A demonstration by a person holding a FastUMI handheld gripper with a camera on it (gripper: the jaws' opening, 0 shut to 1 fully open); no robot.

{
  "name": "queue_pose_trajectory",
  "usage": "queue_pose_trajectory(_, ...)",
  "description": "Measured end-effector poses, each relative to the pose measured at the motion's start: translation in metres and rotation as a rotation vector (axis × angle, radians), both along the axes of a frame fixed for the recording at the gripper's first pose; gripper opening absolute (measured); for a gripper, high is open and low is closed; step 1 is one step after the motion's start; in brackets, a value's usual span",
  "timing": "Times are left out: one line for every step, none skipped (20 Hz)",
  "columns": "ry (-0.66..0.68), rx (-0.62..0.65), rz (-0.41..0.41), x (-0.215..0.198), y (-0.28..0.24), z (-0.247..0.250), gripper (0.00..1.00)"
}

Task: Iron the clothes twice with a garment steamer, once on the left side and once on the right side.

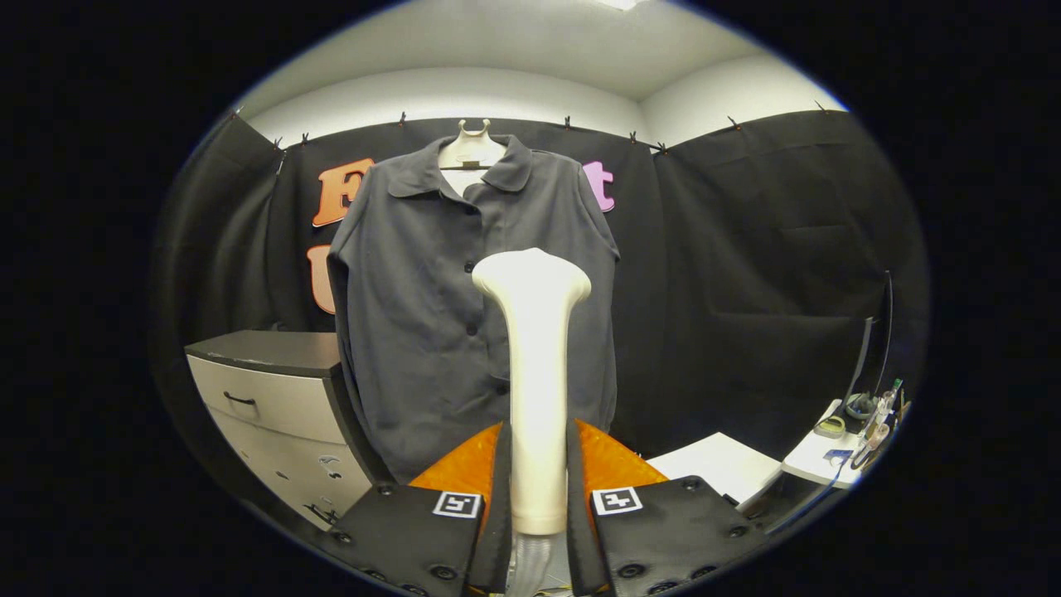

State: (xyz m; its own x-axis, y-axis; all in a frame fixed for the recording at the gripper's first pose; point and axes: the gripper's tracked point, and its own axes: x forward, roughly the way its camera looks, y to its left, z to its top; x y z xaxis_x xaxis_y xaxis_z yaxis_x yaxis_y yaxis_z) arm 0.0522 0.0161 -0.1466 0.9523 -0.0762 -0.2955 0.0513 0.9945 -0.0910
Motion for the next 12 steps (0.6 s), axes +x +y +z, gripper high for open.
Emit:
queue_pose_trajectory(-0.01, -0.003, 0.0, -0.001, 0.0, 0.005, 0.35)
queue_pose_trajectory(-0.021, -0.006, -0.001, -0.001, 0.001, 0.01, 0.35)
queue_pose_trajectory(-0.028, -0.009, 0.001, -0.001, 0.002, 0.013, 0.35)
queue_pose_trajectory(-0.034, -0.009, 0.005, -0.001, 0.004, 0.016, 0.35)
queue_pose_trajectory(-0.04, -0.007, 0.011, -0.002, 0.006, 0.019, 0.35)
queue_pose_trajectory(-0.045, -0.005, 0.017, -0.003, 0.008, 0.022, 0.35)
queue_pose_trajectory(-0.049, -0.002, 0.021, -0.005, 0.008, 0.024, 0.35)
queue_pose_trajectory(-0.052, 0.0, 0.026, -0.005, 0.011, 0.026, 0.35)
queue_pose_trajectory(-0.058, 0.007, 0.029, -0.007, 0.012, 0.028, 0.35)
queue_pose_trajectory(-0.059, 0.009, 0.031, -0.008, 0.013, 0.029, 0.35)
queue_pose_trajectory(-0.061, 0.009, 0.032, -0.009, 0.013, 0.031, 0.35)
queue_pose_trajectory(-0.062, 0.009, 0.029, -0.01, 0.012, 0.032, 0.35)
